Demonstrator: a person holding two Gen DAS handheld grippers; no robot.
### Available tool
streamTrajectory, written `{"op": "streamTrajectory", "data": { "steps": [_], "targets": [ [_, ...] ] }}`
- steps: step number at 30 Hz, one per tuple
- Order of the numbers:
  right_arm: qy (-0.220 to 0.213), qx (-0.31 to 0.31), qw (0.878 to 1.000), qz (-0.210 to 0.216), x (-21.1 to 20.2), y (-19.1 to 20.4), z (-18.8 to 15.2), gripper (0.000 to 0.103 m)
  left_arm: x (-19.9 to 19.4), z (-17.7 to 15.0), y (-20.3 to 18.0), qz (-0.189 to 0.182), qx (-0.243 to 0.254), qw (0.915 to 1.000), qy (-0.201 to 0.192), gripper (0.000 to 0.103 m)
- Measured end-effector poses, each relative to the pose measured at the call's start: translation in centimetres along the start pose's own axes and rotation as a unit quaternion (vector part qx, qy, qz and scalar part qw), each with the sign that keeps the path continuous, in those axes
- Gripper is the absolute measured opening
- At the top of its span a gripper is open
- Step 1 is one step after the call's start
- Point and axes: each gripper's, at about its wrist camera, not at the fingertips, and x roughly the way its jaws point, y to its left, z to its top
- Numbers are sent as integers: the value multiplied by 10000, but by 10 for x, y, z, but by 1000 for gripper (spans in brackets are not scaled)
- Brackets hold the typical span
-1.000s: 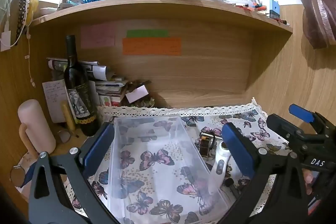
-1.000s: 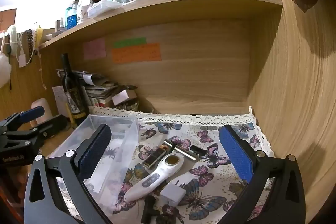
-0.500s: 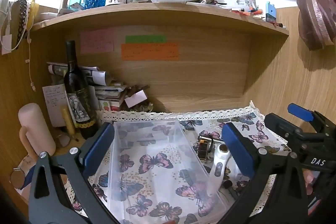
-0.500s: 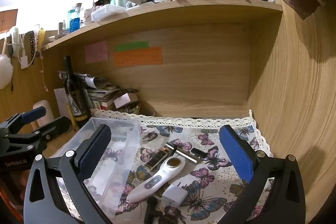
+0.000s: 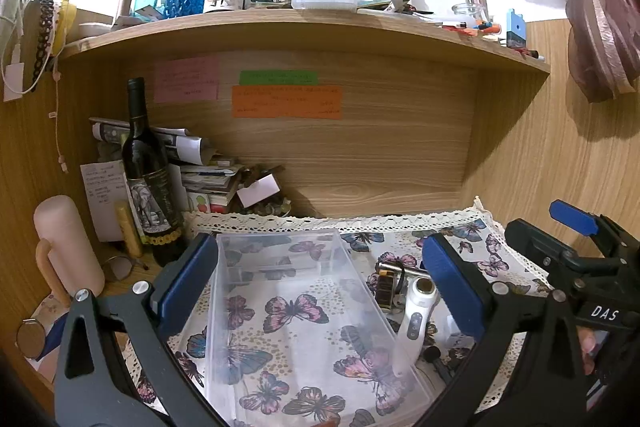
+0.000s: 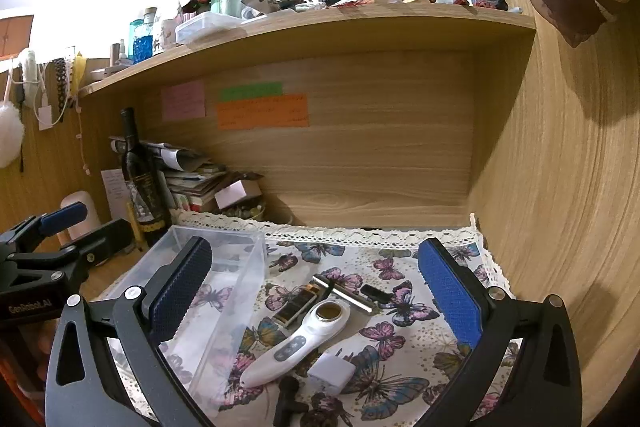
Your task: Organize rigid objects
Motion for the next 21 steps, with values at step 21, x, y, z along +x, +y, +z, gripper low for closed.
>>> {"op": "streamTrajectory", "data": {
  "steps": [21],
  "targets": [
    [-16, 2, 10000, -16, -2, 0, 0, 103, -2, 0, -4, -46, 66, 10000, -47, 103]
  ]
}}
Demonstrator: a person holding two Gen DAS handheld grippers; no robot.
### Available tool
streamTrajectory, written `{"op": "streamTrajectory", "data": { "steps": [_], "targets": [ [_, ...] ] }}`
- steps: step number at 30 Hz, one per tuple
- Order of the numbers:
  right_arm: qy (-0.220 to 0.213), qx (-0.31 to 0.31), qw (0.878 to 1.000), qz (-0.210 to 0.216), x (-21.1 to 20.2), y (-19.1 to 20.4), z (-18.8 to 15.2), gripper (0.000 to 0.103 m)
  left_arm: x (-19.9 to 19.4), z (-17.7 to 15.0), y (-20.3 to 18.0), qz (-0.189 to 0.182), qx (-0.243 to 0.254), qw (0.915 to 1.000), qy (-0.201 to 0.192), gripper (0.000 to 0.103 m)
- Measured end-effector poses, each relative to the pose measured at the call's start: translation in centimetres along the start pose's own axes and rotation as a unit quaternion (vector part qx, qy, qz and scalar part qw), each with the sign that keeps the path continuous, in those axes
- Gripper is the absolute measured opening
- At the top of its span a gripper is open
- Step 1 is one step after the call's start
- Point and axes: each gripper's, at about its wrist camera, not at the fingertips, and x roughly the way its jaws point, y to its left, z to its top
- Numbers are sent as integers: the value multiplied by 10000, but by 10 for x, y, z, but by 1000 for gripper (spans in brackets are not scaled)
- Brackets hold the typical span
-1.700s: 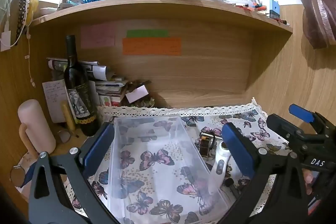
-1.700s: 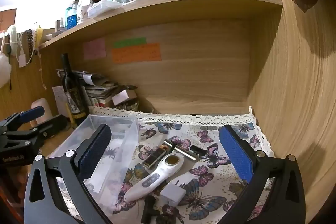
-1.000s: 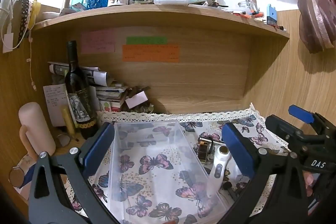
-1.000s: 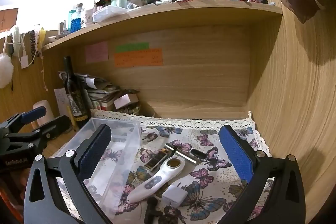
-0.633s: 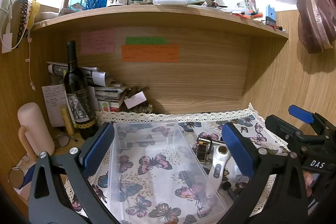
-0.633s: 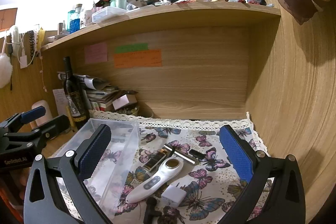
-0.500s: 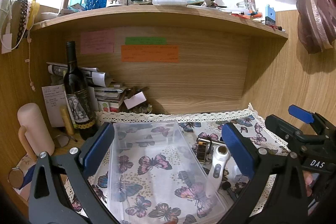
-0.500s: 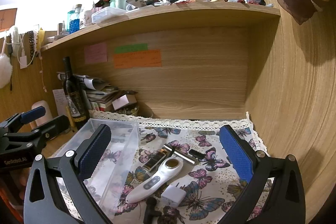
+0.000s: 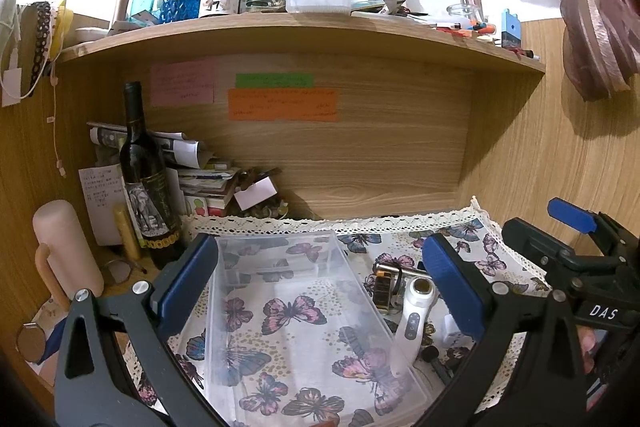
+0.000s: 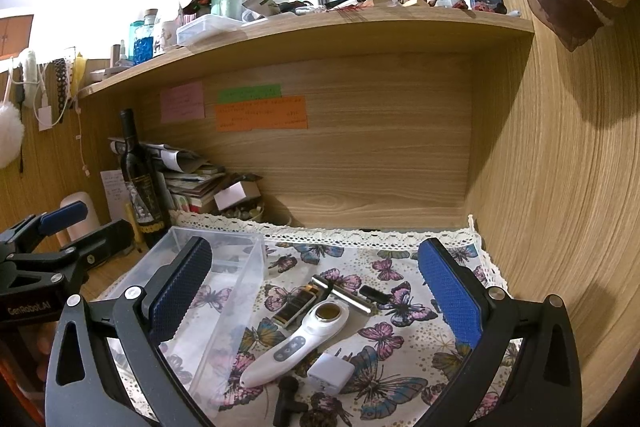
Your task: Organize rigid objects
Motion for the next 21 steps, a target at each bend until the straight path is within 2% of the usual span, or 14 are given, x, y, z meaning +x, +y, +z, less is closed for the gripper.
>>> {"op": "streamTrajectory", "data": {
  "steps": [21],
  "targets": [
    [-2, -27, 10000, -13, 0, 3, 1, 103, 0, -1, -1, -56, 40, 10000, -29, 103]
  ]
}}
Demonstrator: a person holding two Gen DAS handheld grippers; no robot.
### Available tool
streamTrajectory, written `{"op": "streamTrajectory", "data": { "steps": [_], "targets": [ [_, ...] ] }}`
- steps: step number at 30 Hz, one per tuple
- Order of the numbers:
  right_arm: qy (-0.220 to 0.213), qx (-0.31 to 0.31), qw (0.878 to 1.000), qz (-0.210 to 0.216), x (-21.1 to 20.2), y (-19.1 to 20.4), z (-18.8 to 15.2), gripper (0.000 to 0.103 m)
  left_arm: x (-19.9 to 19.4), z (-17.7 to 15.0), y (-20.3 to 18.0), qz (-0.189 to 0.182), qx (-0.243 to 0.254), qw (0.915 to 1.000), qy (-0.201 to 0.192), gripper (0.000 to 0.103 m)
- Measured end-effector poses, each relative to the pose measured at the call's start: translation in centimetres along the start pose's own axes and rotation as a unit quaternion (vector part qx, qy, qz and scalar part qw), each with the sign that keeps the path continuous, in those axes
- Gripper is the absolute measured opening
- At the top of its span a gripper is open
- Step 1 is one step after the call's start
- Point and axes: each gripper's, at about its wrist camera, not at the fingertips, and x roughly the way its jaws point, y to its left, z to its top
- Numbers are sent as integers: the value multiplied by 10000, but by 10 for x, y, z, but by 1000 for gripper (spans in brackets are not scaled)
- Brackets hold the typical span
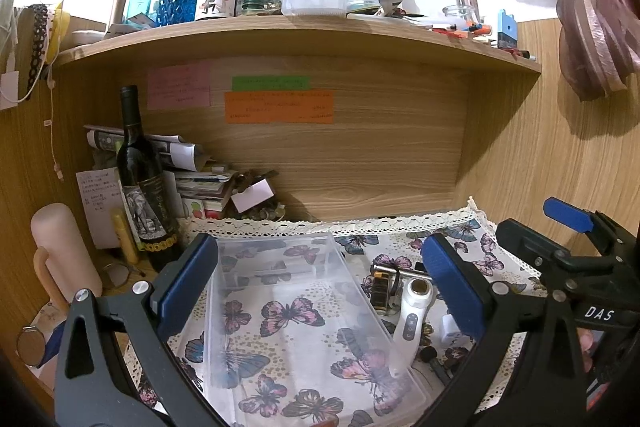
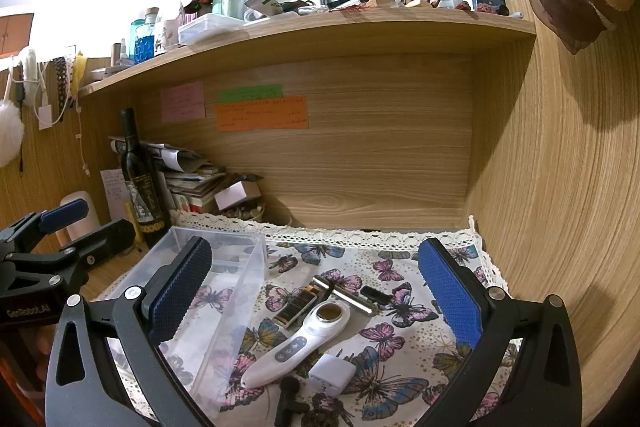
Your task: Organize rigid objects
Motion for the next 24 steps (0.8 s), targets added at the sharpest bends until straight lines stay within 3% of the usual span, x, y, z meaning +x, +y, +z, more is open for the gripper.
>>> {"op": "streamTrajectory", "data": {
  "steps": [22, 24],
  "targets": [
    [-54, -164, 9998, 78, 1, 6, -2, 103, 3, -2, 6, -254, -53, 9996, 110, 103],
    [-24, -172, 9998, 124, 3, 7, -2, 100, 4, -3, 9, -239, -66, 9996, 149, 98]
  ]
}}
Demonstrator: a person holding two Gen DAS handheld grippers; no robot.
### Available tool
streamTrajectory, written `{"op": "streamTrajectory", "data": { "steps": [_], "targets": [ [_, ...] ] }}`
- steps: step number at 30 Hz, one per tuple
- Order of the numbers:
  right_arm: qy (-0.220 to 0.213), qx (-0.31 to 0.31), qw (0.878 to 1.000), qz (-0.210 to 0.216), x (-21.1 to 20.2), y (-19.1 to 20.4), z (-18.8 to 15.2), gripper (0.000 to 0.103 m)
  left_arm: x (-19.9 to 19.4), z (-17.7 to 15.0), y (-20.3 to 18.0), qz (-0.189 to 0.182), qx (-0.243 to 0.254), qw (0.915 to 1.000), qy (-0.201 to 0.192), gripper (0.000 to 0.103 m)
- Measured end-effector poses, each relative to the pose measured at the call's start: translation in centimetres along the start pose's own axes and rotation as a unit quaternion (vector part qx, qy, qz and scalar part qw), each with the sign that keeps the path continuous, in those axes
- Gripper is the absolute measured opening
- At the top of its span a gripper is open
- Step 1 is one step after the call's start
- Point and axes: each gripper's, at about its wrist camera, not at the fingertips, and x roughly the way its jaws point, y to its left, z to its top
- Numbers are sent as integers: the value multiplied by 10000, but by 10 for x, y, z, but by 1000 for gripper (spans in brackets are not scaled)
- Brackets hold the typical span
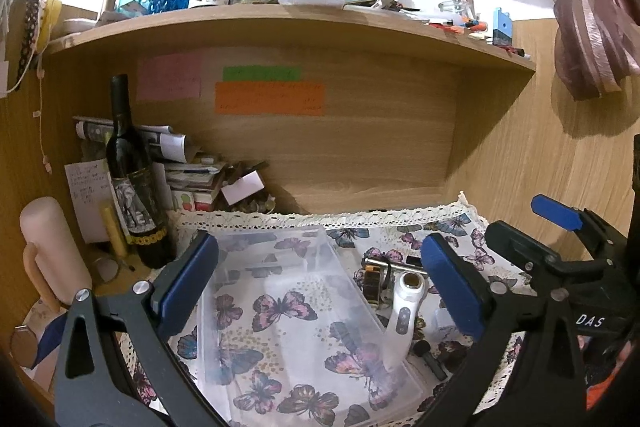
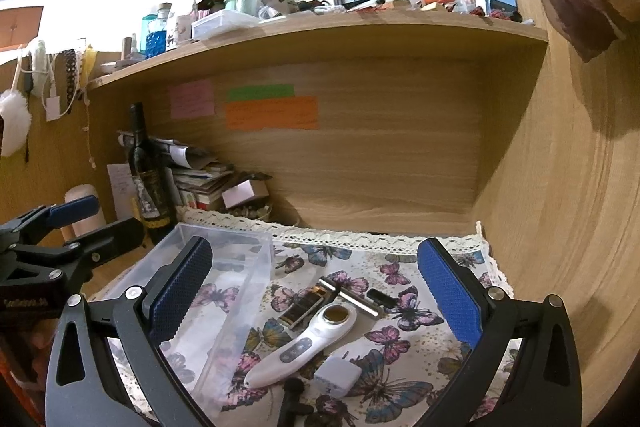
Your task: Organize rigid objects
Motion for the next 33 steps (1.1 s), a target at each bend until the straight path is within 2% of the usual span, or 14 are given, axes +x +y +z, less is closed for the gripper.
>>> {"op": "streamTrajectory", "data": {
  "steps": [2, 6, 10, 15, 20, 27, 32, 33],
  "targets": [
    [63, -10, 10000, 32, 3, 1, -1, 94, 3, 0, 4, 52, -23, 9999, 100, 84],
    [196, 23, 9998, 40, 10, 0, -2, 83, 9, -2, 15, 55, -153, 9995, 265, 80],
    [371, 69, 9993, 37, 18, -4, -4, 74, 18, -4, 29, 141, -191, 9984, 506, 68],
    [622, 122, 9980, -29, 29, -10, -10, 64, 37, -11, 49, 288, -188, 9940, 1042, 54],
    [869, 132, 9960, -160, 43, -17, -15, 59, 56, -22, 72, 551, -157, 9862, 1556, 50],
    [1294, 153, 9909, -338, 64, -31, -23, 56, 81, -37, 95, 721, -146, 9734, 2168, 44],
    [1664, 261, 9850, -365, 80, -41, -29, 54, 95, -49, 106, 596, -318, 9627, 2620, 27],
    [1723, 275, 9840, -361, 83, -42, -30, 54, 98, -51, 107, 551, -372, 9610, 2684, 26]
  ]
}}
